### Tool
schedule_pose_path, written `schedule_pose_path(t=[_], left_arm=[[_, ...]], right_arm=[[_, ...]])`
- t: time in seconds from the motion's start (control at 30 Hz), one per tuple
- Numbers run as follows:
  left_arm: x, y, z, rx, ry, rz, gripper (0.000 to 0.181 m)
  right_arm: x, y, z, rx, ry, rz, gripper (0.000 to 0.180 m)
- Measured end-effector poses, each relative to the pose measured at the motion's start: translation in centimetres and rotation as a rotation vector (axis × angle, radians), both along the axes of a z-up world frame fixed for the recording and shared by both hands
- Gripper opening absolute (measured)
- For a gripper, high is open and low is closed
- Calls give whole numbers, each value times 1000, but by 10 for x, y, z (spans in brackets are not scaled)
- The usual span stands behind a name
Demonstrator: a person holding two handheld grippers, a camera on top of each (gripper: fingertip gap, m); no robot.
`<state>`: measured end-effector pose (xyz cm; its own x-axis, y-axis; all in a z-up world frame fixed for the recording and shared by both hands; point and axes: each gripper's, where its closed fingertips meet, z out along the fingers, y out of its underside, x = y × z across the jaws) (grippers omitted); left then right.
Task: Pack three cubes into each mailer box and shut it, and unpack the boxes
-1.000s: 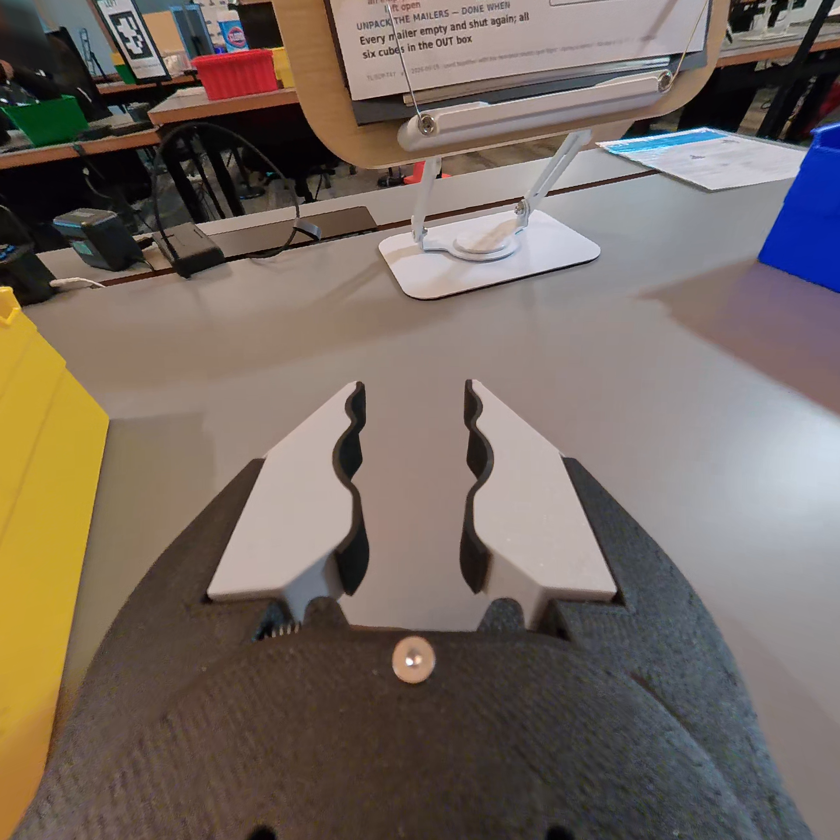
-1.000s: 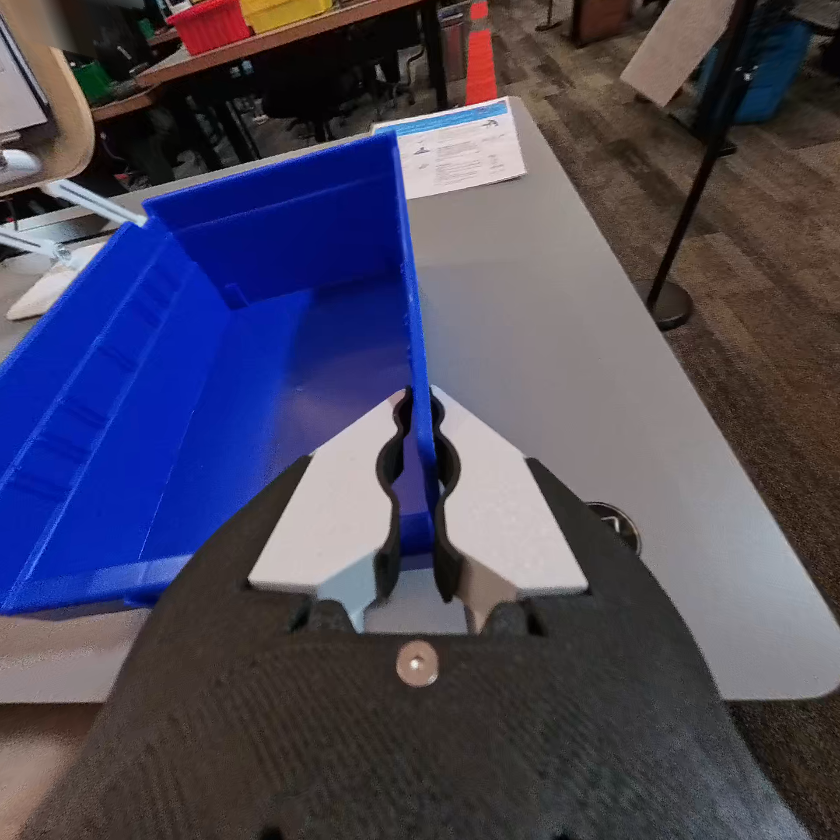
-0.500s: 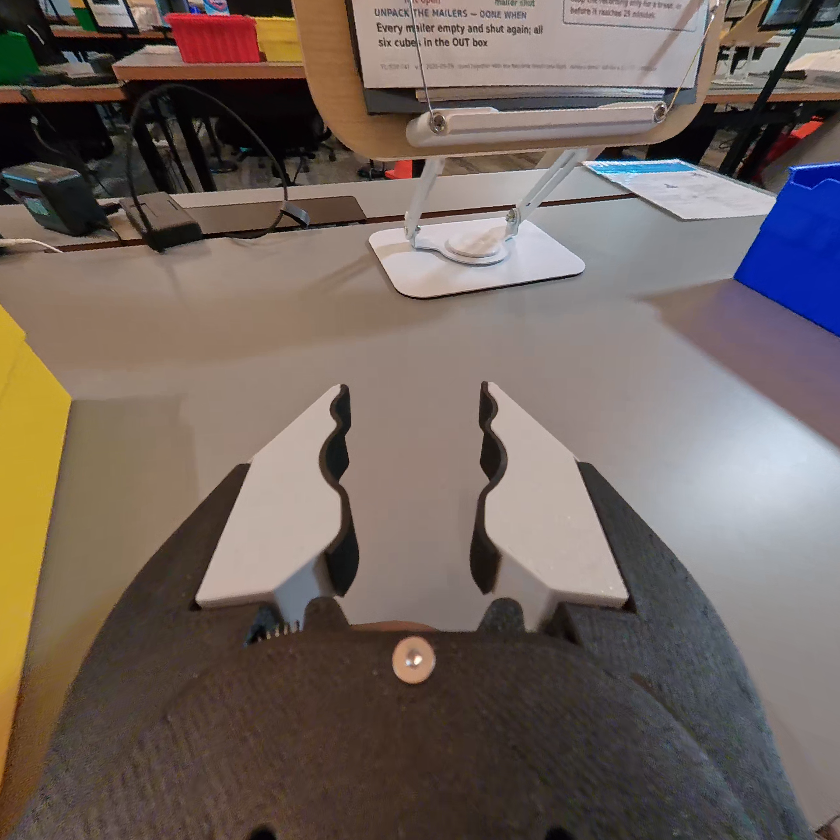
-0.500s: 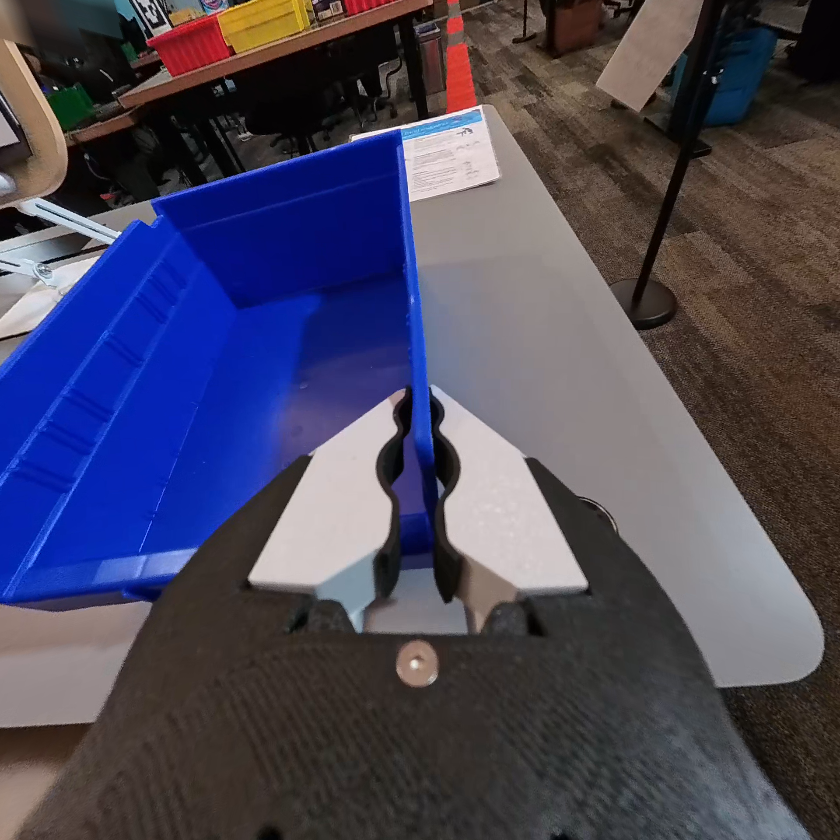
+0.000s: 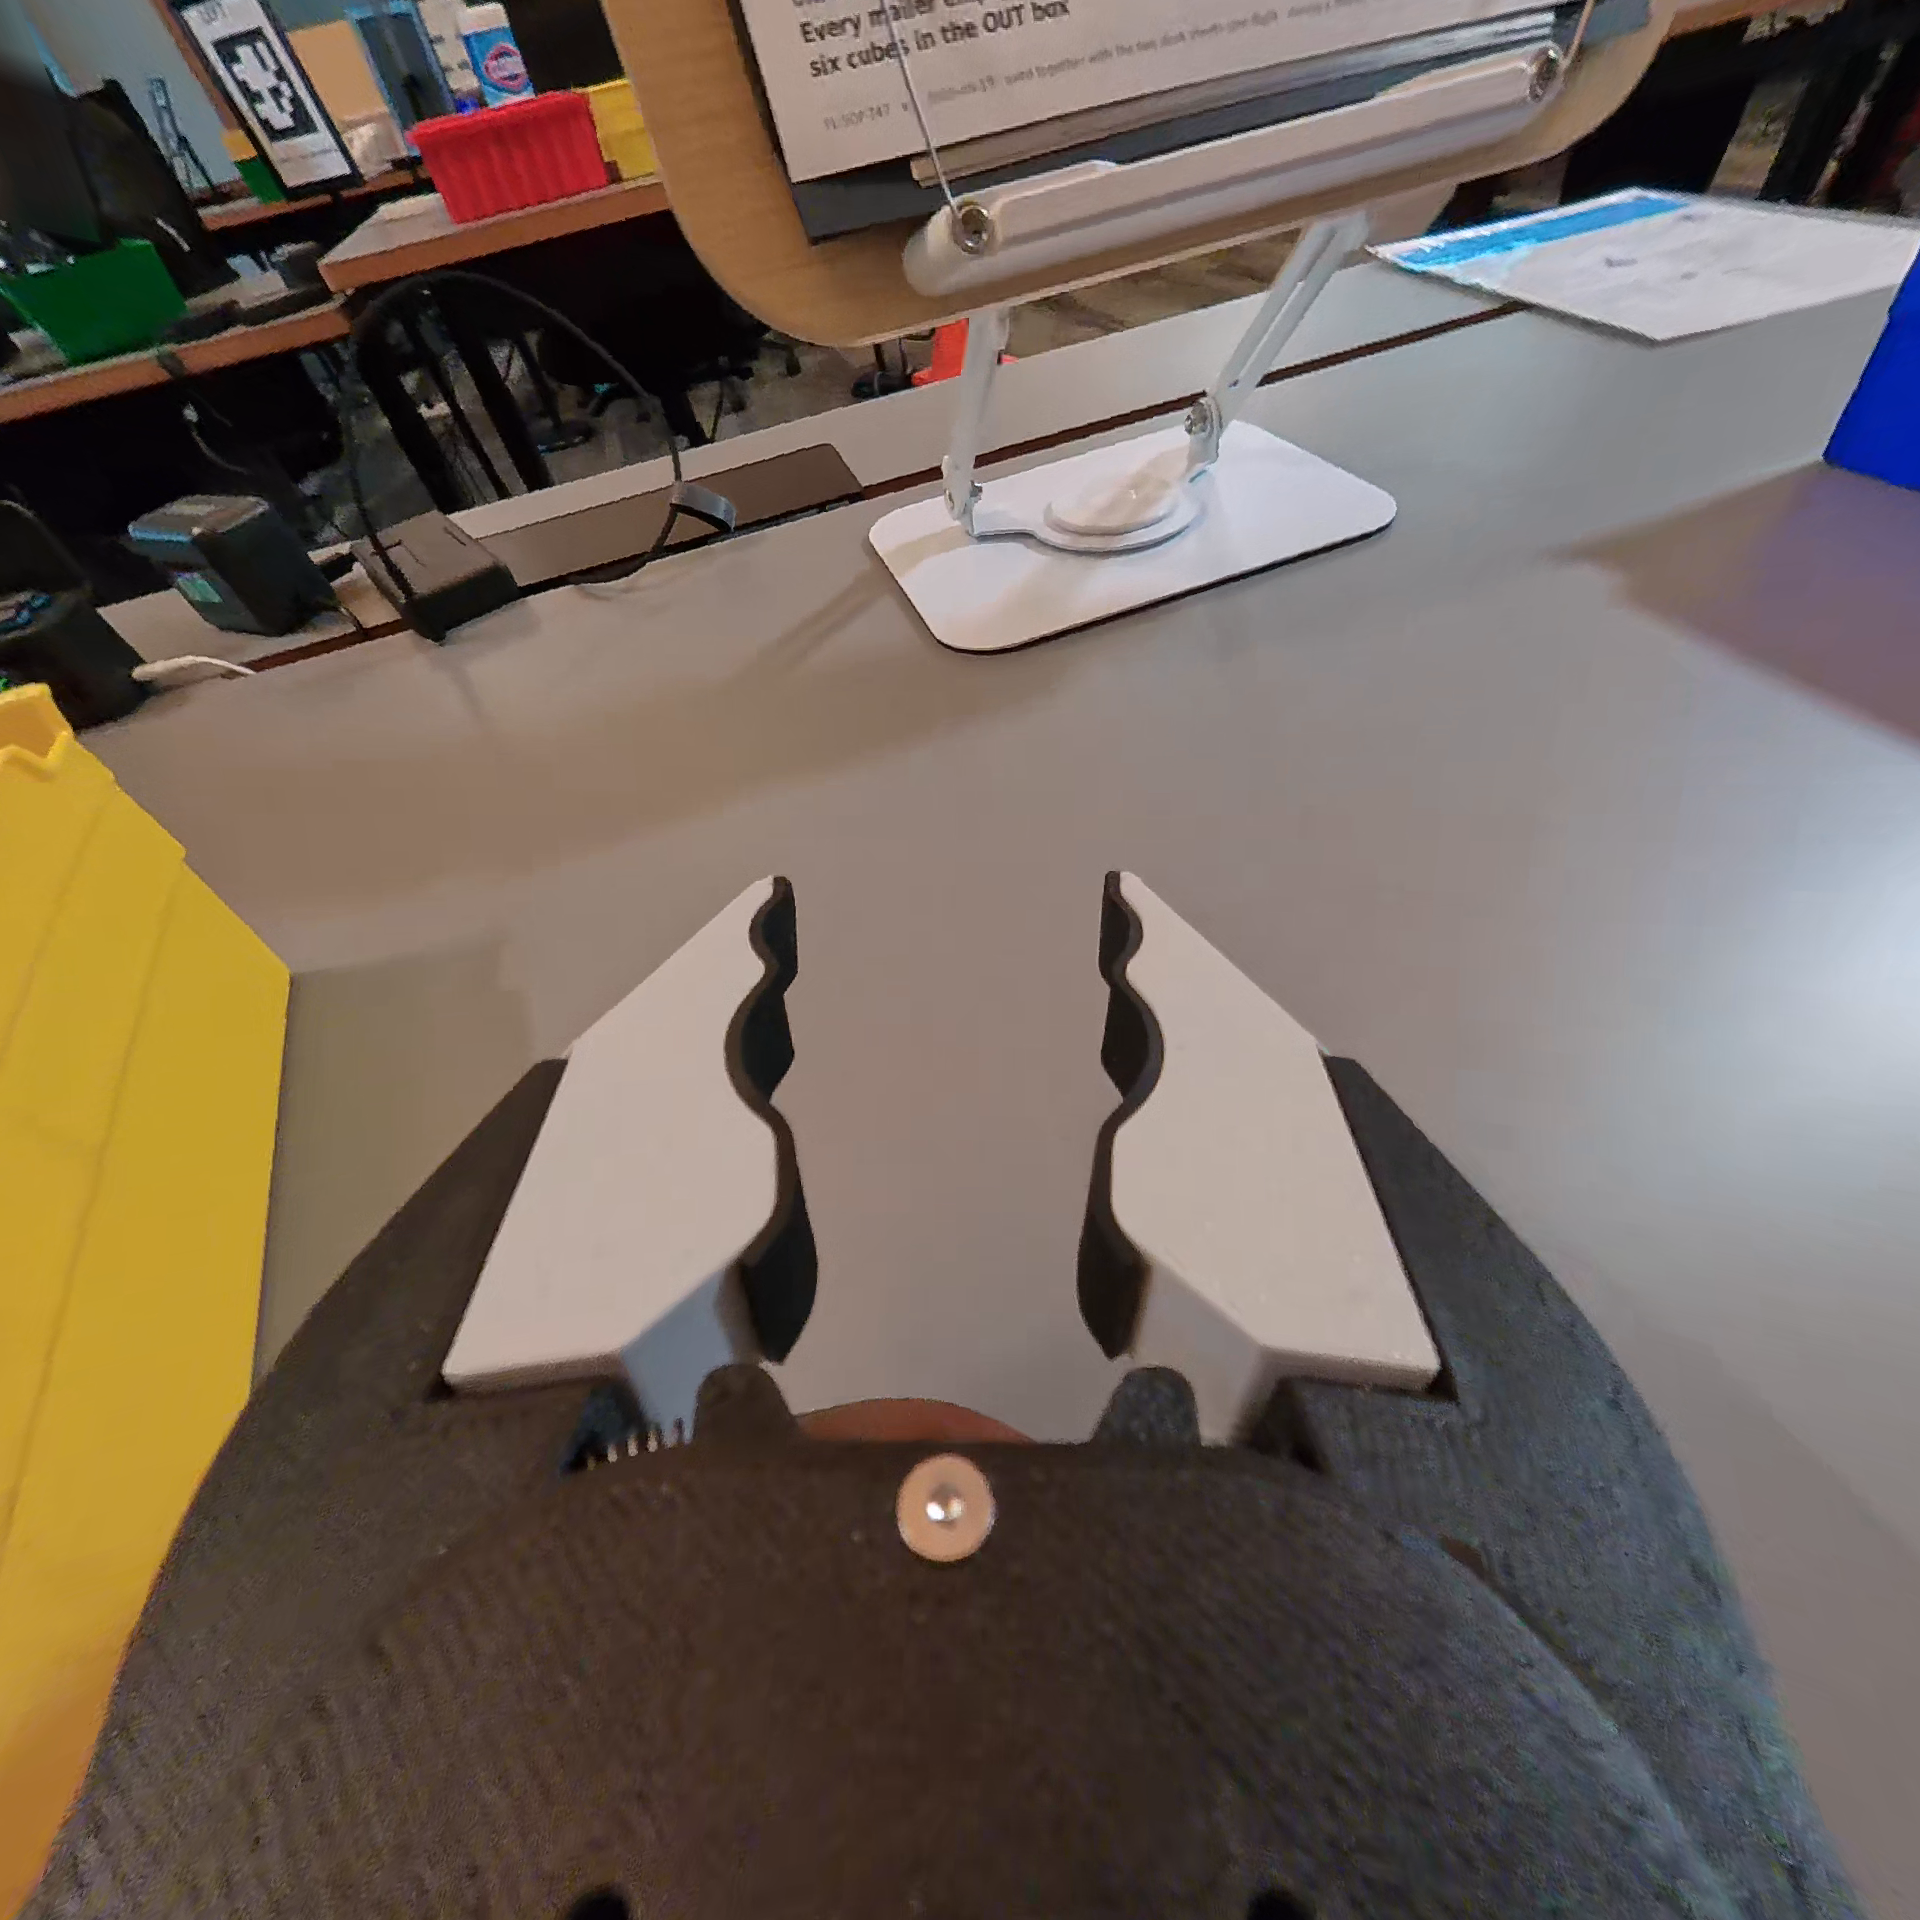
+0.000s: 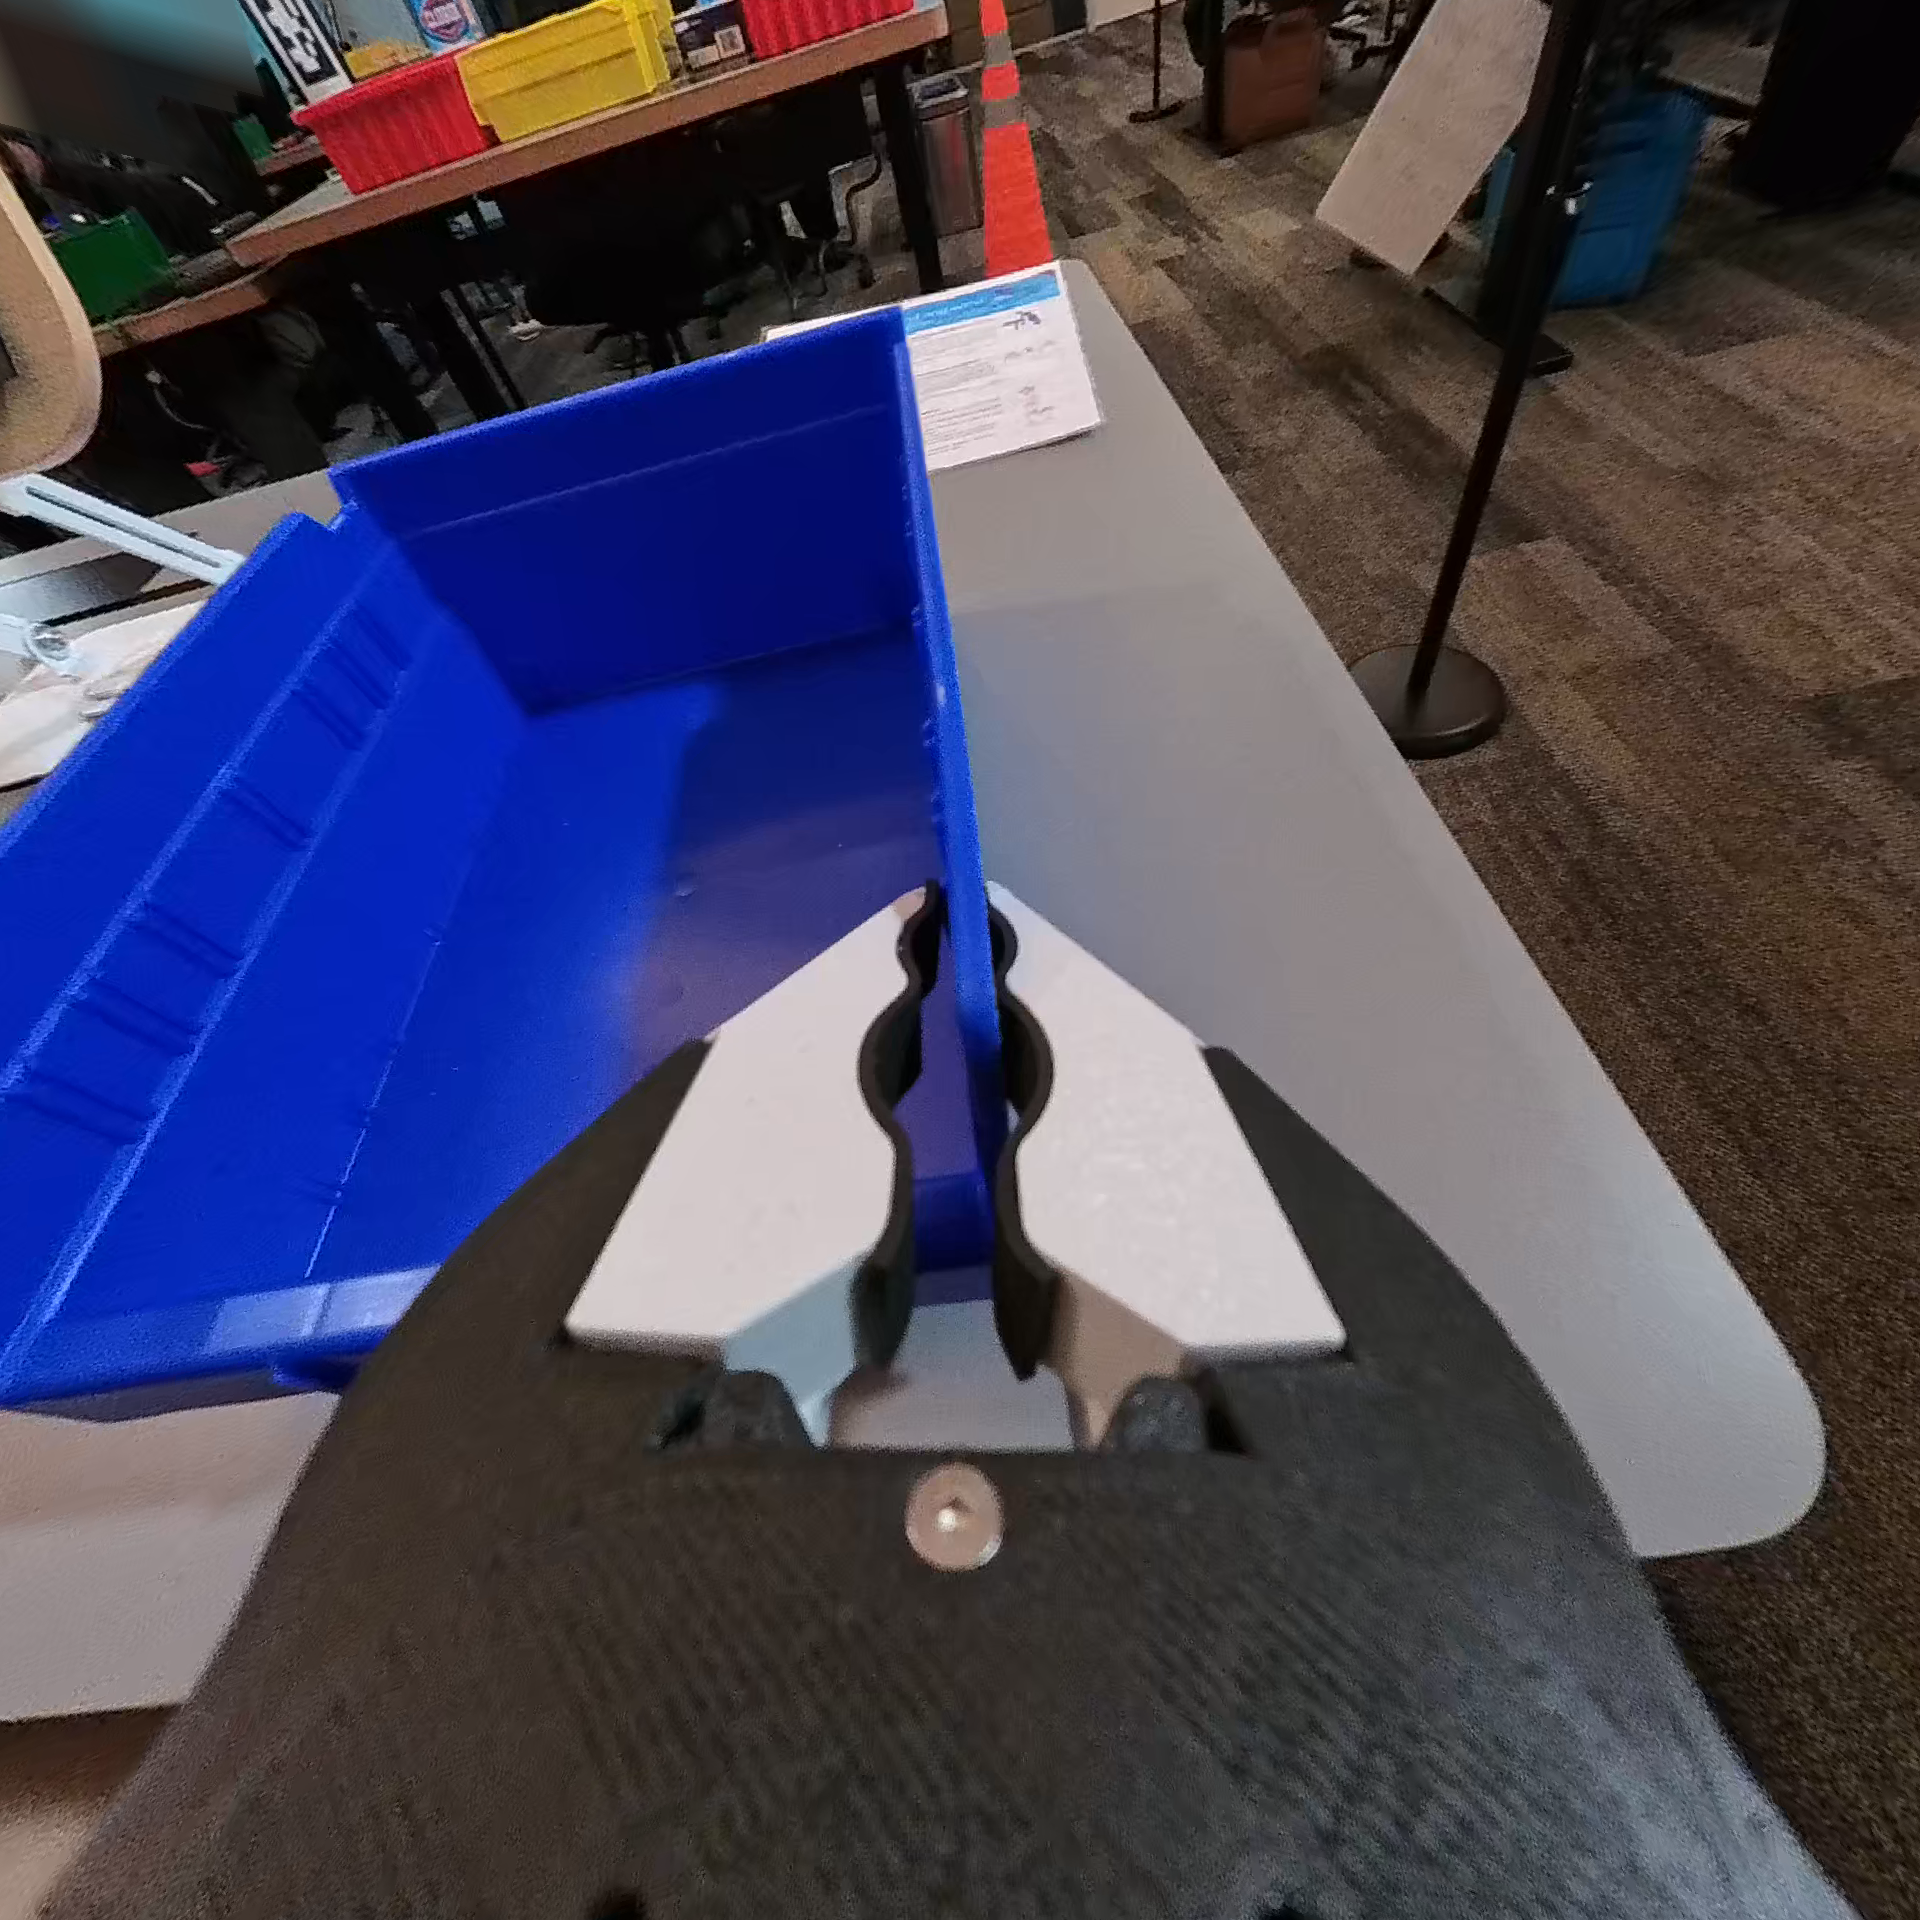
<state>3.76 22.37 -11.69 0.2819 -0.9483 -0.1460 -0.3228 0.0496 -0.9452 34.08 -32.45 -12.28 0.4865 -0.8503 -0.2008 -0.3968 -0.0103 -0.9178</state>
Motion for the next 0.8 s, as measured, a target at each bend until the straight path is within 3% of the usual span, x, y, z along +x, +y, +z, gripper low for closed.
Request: schedule_pose_path(t=[0.03,0.3,0.47,0.67,0.73,0.8], left_arm=[[0,-1,-1,10,5,-5,57],[3,-7,-5,19,28,-24,57],[6,-11,-10,40,52,-42,59],[12,-21,-12,8,46,-84,71],[14,-25,-14,-1,57,-98,75],[14,-28,-16,-23,68,-107,78]], right_arm=[[1,-1,0,-9,-8,-9,4],[9,-15,4,-62,-70,-114,18],[9,-37,19,-79,-116,-241,47],[-32,-25,120,91,-514,-231,57],[-60,7,155,114,-666,-159,55],[-100,66,192,269,-708,29,62]])
